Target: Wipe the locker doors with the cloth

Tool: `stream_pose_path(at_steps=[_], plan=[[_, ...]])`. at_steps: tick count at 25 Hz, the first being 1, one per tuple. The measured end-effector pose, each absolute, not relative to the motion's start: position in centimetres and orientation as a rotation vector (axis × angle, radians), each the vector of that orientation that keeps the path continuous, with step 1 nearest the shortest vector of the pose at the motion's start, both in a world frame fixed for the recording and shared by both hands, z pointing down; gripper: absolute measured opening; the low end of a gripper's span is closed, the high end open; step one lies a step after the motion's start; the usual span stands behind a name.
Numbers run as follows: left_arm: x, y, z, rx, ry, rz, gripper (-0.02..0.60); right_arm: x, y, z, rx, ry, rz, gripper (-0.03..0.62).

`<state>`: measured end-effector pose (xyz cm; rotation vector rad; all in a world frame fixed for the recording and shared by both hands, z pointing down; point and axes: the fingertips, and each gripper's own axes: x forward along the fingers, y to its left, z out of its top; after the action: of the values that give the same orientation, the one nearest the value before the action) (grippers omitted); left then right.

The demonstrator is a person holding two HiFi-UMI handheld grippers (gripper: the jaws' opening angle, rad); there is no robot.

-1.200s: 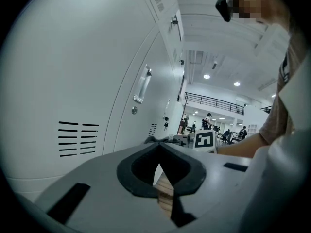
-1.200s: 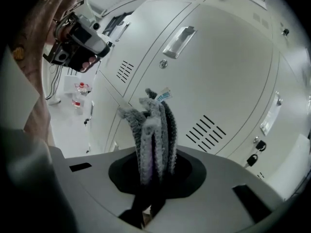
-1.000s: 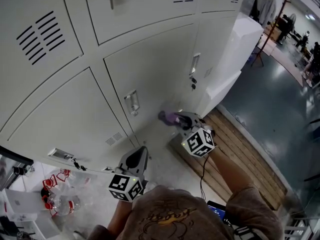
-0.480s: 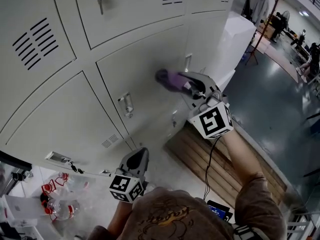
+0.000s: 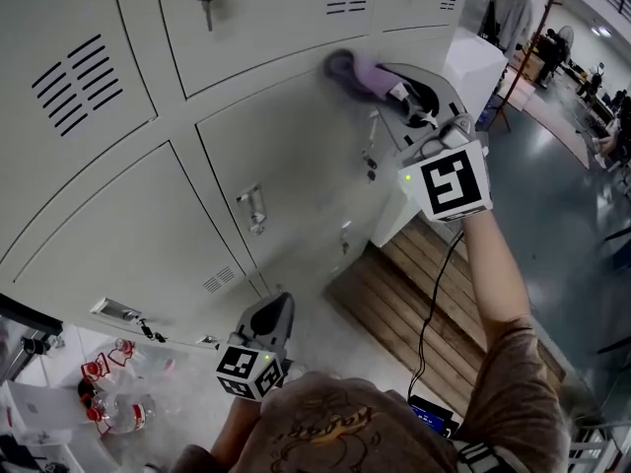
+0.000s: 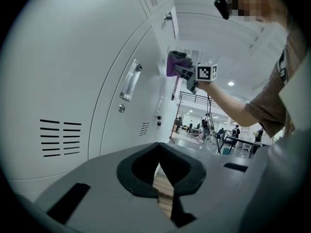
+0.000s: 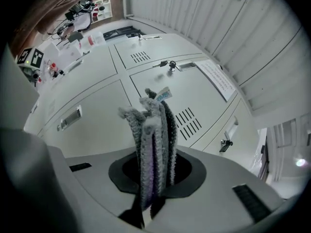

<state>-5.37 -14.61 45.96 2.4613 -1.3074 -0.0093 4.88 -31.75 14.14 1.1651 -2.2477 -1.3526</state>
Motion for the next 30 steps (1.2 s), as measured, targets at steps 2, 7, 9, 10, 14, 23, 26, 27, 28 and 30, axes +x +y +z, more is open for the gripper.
stream_pose_path(at_steps=[2,7,9,10,14,23,26,27,28,30], plan=[[-5.5,-14.7,46.0,2.457,-1.312,-0.006,0.003,4.9,-32.1,13.1,1.173,-2.233,-1.369,0.055],[-5.7,-14.9,46.1,2.452,-1.318,-0.007,0.003,4.4,-33.8,12.3,1.164,-2.193,-1.407,0.055],[-5.7,-15.0,46.1,2.448,-1.319,-0.008,0.004,4.1,-34.5,12.4,1.167,-2.185,-1.419,0.055],[-5.8,-15.0,46.2,2.446,-1.321,-0.008,0.003,4.0,-34.7,12.5,1.172,-2.180,-1.425,0.055],[-6.1,-15.2,46.3,2.440,-1.328,-0.003,0.004,3.5,-35.3,13.0,1.181,-2.180,-1.426,0.054],[-5.7,-15.8,46.5,2.449,-1.305,-0.001,0.003,3.6,-35.6,15.2,1.185,-2.239,-1.367,0.054],[-5.5,-15.9,46.6,2.452,-1.296,0.002,0.003,3.7,-35.7,17.2,1.187,-2.262,-1.329,0.054],[-5.5,-15.9,46.6,2.452,-1.294,0.002,0.004,3.7,-35.7,17.9,1.185,-2.264,-1.319,0.054],[-5.4,-15.9,46.7,2.452,-1.292,0.003,0.003,3.7,-35.8,18.6,1.182,-2.262,-1.312,0.054],[-5.3,-15.9,46.7,2.452,-1.290,0.005,0.003,3.7,-35.8,20.3,1.168,-2.251,-1.302,0.054]])
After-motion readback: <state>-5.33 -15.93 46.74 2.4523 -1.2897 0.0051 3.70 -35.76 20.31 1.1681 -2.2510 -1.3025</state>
